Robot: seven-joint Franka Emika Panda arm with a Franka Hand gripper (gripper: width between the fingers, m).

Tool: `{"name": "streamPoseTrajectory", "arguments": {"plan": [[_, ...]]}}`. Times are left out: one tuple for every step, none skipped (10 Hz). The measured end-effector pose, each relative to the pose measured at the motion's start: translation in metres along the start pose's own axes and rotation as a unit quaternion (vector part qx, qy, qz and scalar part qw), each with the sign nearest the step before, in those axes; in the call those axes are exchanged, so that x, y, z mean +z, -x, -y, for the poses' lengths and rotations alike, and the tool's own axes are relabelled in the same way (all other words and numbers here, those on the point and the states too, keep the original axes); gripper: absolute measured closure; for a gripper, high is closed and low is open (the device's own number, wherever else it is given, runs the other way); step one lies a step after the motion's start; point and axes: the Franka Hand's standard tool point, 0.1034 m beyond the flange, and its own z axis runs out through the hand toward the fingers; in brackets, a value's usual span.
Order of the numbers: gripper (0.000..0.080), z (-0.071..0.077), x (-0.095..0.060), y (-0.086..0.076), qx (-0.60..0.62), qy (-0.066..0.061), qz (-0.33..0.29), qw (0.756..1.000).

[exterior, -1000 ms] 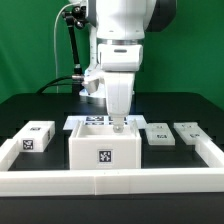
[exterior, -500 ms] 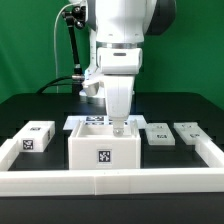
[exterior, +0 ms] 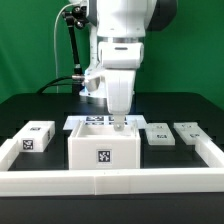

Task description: Assemble cabinet

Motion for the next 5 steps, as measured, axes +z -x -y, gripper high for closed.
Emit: {"name": "streamPoseTrajectory", "arguments": {"plan": [[0.0002,0.0006,0.0014,0.0006,0.001,-0.001,0.0,1.0],[0.0002,0.0008,0.0021,0.0008,0.001,-0.002,0.0,1.0],[0.0002,0.0013,0.0028,0.0013,0.001,-0.003,0.0,1.0],[0.0002,0.0036,0.006,0.0027,0.002,-0.005,0.0,1.0],[0.0002,0.0098,0.0105,0.0011,0.001,-0.006,-0.002,1.0]]}}
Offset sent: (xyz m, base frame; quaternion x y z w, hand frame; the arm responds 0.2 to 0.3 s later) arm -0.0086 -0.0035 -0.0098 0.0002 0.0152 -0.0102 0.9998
